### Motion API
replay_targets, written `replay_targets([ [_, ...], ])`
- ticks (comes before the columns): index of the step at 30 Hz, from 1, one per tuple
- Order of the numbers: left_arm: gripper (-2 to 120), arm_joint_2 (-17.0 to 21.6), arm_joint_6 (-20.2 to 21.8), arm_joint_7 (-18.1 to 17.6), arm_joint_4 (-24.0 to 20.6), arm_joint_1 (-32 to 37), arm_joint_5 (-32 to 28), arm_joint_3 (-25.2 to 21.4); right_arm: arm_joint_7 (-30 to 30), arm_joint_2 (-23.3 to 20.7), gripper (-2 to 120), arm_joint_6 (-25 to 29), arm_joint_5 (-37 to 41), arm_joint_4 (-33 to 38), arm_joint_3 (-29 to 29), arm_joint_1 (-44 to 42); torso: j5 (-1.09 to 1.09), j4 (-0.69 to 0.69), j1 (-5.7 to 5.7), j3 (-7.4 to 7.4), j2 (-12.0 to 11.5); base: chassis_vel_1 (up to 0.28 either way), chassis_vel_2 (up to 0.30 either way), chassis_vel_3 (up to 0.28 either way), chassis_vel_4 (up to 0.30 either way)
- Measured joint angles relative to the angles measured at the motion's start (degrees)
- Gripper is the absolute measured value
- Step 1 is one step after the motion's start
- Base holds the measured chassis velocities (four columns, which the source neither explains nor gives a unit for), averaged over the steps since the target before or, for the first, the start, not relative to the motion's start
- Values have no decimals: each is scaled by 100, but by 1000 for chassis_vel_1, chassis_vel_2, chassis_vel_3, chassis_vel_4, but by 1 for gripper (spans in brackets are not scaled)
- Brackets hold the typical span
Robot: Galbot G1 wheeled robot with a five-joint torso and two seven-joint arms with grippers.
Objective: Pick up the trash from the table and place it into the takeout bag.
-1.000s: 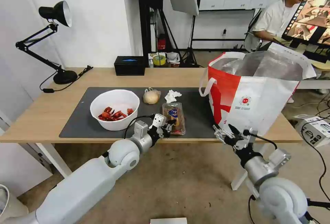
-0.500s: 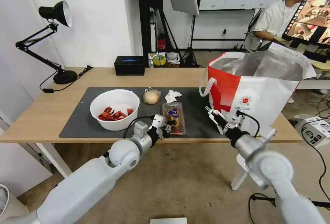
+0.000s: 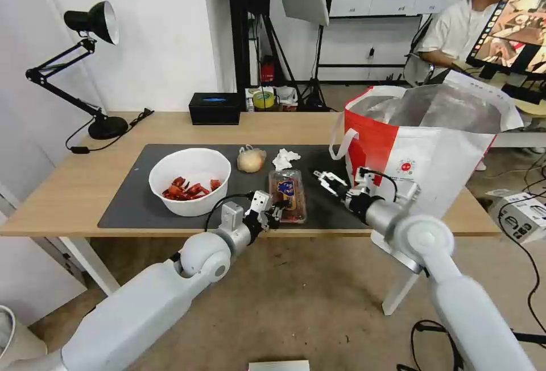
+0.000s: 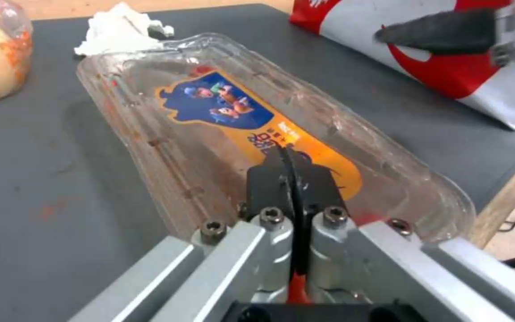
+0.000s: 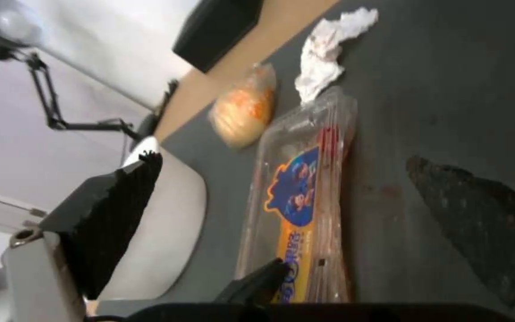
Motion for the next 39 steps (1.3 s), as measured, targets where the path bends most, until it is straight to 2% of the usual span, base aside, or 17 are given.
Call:
replay_targets([
  [12,0,56,-80,-111,-39,83,-49,-44,561,293,100,-489,78,-678,-464,750,0,1,0,0,0,0,0,0,0],
  [19,0,27,-80,-125,-40,32,-106,-20,770,449,100,-590,95,-950,-647,986,1,0,0,1,0,0,0,0,0],
  [39,0,21,-93,-127,-51,27,-131,5,906,558,100,-800,313,-1137,-771,1222,1,0,0,0,0,0,0,0,0],
])
